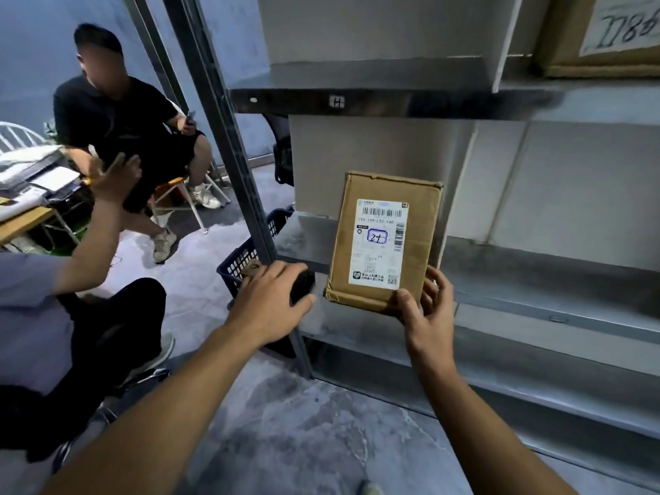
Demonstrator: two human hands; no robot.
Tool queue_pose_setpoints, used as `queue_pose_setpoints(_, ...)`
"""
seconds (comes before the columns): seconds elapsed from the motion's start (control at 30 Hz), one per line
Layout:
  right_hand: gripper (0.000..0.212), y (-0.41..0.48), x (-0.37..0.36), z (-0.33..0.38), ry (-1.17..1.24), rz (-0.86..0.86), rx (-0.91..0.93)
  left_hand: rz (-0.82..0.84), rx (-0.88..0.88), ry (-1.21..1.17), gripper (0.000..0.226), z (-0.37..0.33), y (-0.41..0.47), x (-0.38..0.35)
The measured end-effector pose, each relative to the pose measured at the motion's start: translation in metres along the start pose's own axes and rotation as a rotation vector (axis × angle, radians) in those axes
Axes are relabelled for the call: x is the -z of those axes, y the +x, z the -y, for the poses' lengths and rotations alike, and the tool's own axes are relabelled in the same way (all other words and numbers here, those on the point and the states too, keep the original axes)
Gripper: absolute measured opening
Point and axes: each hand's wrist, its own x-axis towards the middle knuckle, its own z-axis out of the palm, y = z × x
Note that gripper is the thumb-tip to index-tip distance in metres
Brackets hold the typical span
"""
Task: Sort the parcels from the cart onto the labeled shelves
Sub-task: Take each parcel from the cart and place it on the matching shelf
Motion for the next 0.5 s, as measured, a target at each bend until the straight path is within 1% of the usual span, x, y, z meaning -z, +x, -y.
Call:
queue_pose_setpoints(0.07,0.051,0.012,-0.012,-0.006,0.0,0.003,0.004,-0.018,-0.014,0.01,0.056,0.007,0.019,0.002)
queue_pose_setpoints(0.17,0.048,0.038,-0.028,-0.01,-0.002,0.005,0.013,-0.017,0.016,0.024,0.056,0.025,0.042,0.0)
queue_pose_setpoints(0.37,0.05,0.109,-0.069,-0.025,-0.063,0.063,0.022,0.045,0.028,0.086,0.054,0.062,0.076,-0.013)
queue_pose_setpoints(0.5,0.055,0.142,-0.095,-0.047,-0.132,0.1,-0.007,0.102,0.032,0.068,0.053,0.079,0.091,-0.024)
